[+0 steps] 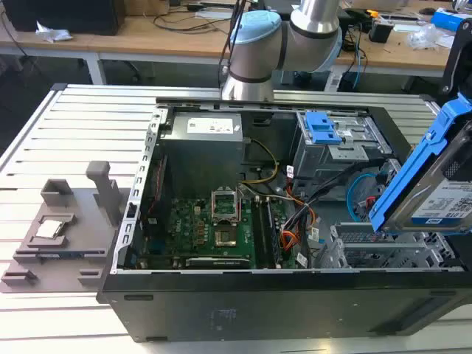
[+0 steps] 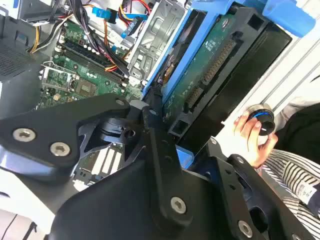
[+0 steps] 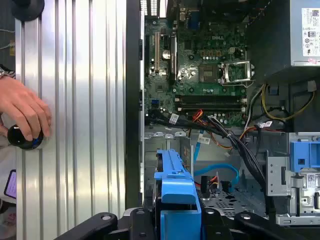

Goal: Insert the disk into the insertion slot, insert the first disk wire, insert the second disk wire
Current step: 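Insert the disk into the insertion slot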

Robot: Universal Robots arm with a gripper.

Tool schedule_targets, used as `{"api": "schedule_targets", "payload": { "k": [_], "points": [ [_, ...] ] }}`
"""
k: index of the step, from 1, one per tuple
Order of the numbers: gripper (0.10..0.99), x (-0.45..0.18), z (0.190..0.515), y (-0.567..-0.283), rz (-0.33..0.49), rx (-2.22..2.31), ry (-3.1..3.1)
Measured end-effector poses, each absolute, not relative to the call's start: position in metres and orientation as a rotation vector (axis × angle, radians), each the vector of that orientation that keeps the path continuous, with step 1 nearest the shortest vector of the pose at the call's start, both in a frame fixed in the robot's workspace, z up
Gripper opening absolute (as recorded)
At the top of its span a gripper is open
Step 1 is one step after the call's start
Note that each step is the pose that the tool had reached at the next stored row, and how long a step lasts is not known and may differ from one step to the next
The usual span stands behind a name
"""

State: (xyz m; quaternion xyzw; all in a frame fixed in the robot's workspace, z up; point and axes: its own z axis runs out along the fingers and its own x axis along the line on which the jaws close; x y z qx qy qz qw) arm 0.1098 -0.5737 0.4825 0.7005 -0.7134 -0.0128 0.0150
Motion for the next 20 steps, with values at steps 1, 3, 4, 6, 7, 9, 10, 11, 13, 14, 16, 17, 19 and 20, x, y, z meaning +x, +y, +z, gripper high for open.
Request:
{"api": "schedule_targets", "payload": {
  "k": [1, 3, 4, 6, 7, 9, 10, 11, 13, 14, 16, 17, 19, 20],
  "points": [
    [0.365, 0.110, 0.479, -0.574, -0.040, 2.180, -2.220],
    [0.365, 0.110, 0.473, -0.574, -0.040, 2.180, -2.220],
    [0.365, 0.110, 0.472, -0.574, -0.040, 2.180, -2.220],
    [0.365, 0.110, 0.465, -0.574, -0.040, 2.180, -2.220],
    [0.365, 0.110, 0.462, -0.574, -0.040, 2.180, -2.220],
    [0.365, 0.110, 0.461, -0.574, -0.040, 2.180, -2.220],
    [0.365, 0.110, 0.460, -0.574, -0.040, 2.180, -2.220],
    [0.365, 0.110, 0.460, -0.574, -0.040, 2.180, -2.220],
    [0.365, 0.110, 0.458, -0.574, -0.040, 2.180, -2.220],
    [0.365, 0.110, 0.457, -0.574, -0.040, 2.180, -2.220],
    [0.365, 0.110, 0.455, -0.574, -0.040, 2.180, -2.220],
    [0.365, 0.110, 0.454, -0.574, -0.040, 2.180, -2.220],
    [0.365, 0.110, 0.452, -0.574, -0.040, 2.180, -2.220],
    [0.365, 0.110, 0.452, -0.574, -0.040, 2.180, -2.220]
  ]
}}
